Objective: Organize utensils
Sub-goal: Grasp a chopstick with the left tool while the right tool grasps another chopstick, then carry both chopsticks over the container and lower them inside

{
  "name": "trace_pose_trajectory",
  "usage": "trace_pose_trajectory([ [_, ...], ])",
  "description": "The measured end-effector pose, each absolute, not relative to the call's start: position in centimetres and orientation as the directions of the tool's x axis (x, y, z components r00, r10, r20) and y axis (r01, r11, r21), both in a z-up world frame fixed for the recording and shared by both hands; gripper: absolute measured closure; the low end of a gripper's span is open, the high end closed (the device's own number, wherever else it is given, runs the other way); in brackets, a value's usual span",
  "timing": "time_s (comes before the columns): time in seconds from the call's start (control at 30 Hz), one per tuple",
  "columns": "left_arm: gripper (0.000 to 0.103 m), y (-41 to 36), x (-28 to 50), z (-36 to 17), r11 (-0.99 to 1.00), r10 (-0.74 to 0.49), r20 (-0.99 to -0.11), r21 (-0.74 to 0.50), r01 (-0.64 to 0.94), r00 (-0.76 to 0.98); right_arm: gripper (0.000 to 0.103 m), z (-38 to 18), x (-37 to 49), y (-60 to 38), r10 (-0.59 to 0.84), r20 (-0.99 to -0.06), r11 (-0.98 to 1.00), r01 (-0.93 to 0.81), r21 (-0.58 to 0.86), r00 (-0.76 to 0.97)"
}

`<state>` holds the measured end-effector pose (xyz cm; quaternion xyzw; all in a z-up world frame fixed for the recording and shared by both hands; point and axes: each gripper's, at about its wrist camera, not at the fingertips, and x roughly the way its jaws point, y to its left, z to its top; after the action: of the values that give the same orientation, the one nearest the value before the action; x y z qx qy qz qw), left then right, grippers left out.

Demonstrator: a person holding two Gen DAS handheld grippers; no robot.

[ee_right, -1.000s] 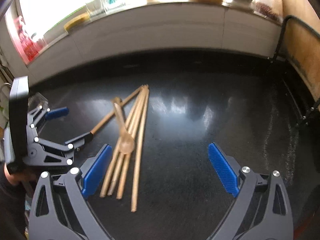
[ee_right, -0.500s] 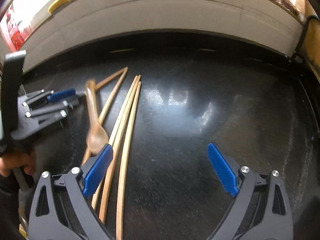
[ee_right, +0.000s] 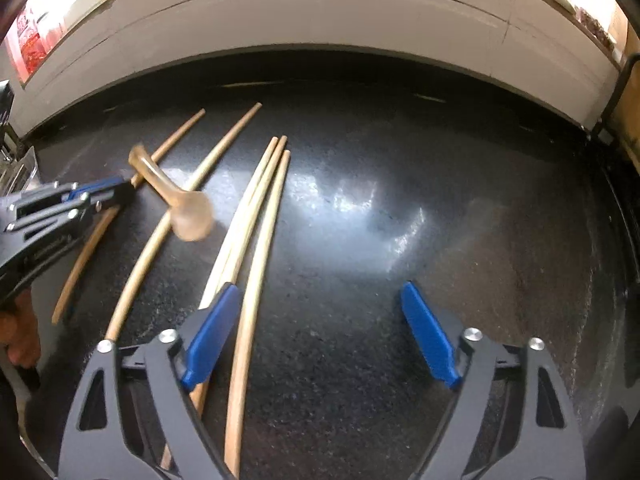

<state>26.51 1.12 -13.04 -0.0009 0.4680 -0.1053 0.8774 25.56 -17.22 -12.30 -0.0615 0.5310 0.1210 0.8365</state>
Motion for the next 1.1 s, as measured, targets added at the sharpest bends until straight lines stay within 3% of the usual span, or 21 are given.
trace_pose_trajectory([
  [0.03, 0.096, 0.7, 26.0, -13.1, 0.972, -0.214, -0.819, -0.127, 0.195, 0.532, 0.094, -12.1, 25.5, -16.8, 0.134, -0.904, 0.965, -0.262, 0.025, 0.405],
  [0.17, 0.096, -1.9, 23.9, -13.4, 0.942, -0.324, -0.808, -0.225, 0.250, 0.493, 0.095, -12.0, 25.0, -16.8, 0.162, -0.908, 0.963, -0.261, 0.060, 0.386],
  [0.3, 0.096, -2.8, 22.3, -13.4, 0.926, -0.376, -0.814, -0.319, 0.201, 0.443, 0.095, -11.0, 23.5, -18.6, 0.211, -0.897, 0.970, -0.194, 0.144, 0.389],
  [0.63, 0.097, 0.3, 16.2, -6.8, 0.978, -0.208, -0.749, -0.170, 0.121, 0.628, 0.095, -5.9, 20.2, -20.5, 0.214, -0.837, 0.975, -0.155, 0.156, 0.503],
  [0.87, 0.097, 0.9, 14.0, -2.9, 0.977, -0.210, -0.690, -0.178, 0.119, 0.692, 0.095, -3.7, 18.5, -20.6, 0.238, -0.818, 0.970, -0.161, 0.180, 0.523],
  [1.1, 0.097, 3.5, 12.8, -2.0, 0.983, -0.169, -0.690, -0.169, 0.070, 0.704, 0.095, -2.3, 17.8, -19.9, 0.271, -0.807, 0.962, -0.184, 0.204, 0.525],
])
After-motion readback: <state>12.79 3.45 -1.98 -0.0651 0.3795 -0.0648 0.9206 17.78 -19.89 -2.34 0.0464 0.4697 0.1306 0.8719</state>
